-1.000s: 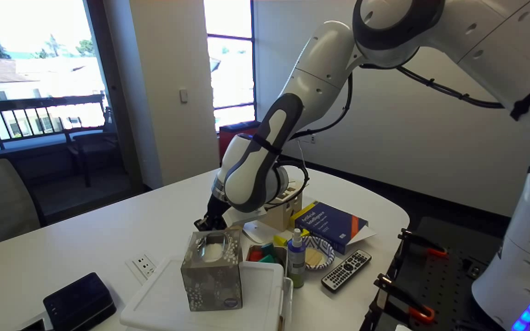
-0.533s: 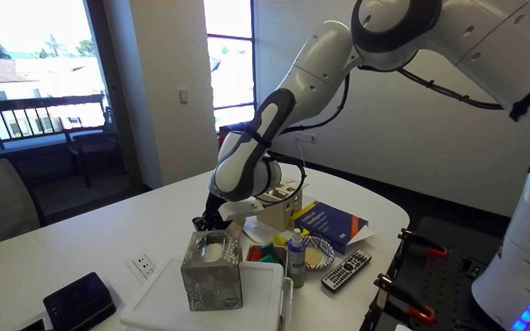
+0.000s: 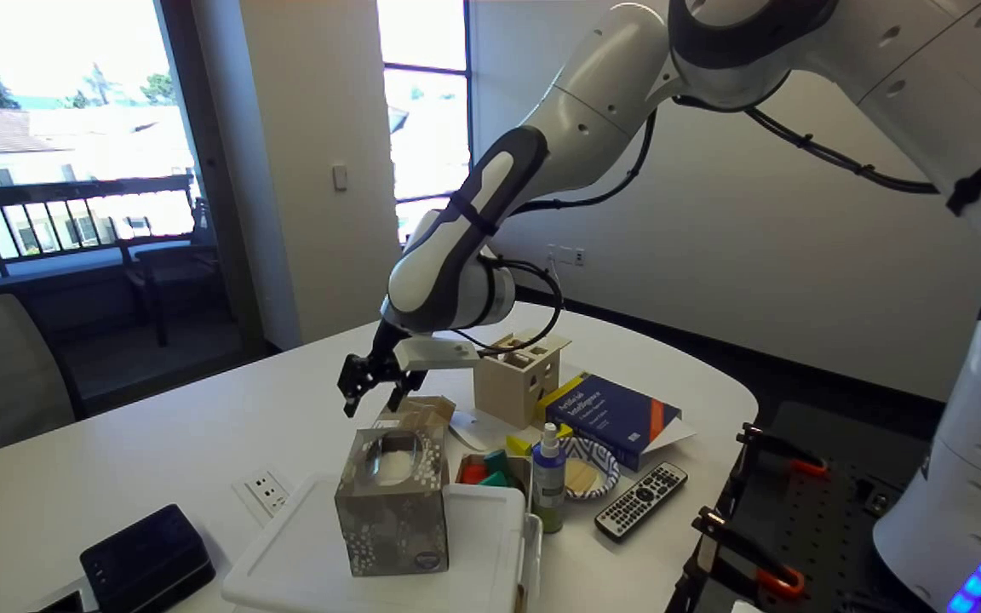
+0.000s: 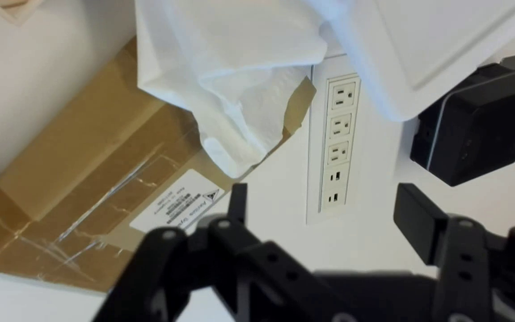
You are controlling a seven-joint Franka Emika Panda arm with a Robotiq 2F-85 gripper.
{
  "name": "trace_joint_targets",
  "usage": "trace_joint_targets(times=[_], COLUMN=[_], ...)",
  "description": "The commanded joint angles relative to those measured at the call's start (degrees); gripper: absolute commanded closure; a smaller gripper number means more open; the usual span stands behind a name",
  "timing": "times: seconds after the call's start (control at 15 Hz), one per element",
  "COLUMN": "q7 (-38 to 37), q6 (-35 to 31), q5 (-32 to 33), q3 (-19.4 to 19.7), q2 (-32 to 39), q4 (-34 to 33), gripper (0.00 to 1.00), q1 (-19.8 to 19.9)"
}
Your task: Use the tissue to wipe the remote
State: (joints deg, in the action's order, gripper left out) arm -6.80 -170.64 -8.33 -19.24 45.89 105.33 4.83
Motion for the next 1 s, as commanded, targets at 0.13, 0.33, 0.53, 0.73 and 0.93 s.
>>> trace_joint_targets(times=[0.13,0.33,0.53,0.73,0.93], q7=[-3.5,-9.0,-13.5,-15.7,-17.9], q6=[-1.4,1.0,5.5,13.1,19.1], q5=[-3.2,-2.3,-0.5,0.8,2.6], q3=[6.7,15.3,22.2,24.2,24.4], q2=[-11.5,-18.0,-23.6,-28.3,-31.9], q4=[8.6,14.0,18.7,21.4,22.9], gripper=[0.00,0.00,0.00,0.00,0.00], q1=[-4.0,-9.7,-14.3,-15.0,-14.5])
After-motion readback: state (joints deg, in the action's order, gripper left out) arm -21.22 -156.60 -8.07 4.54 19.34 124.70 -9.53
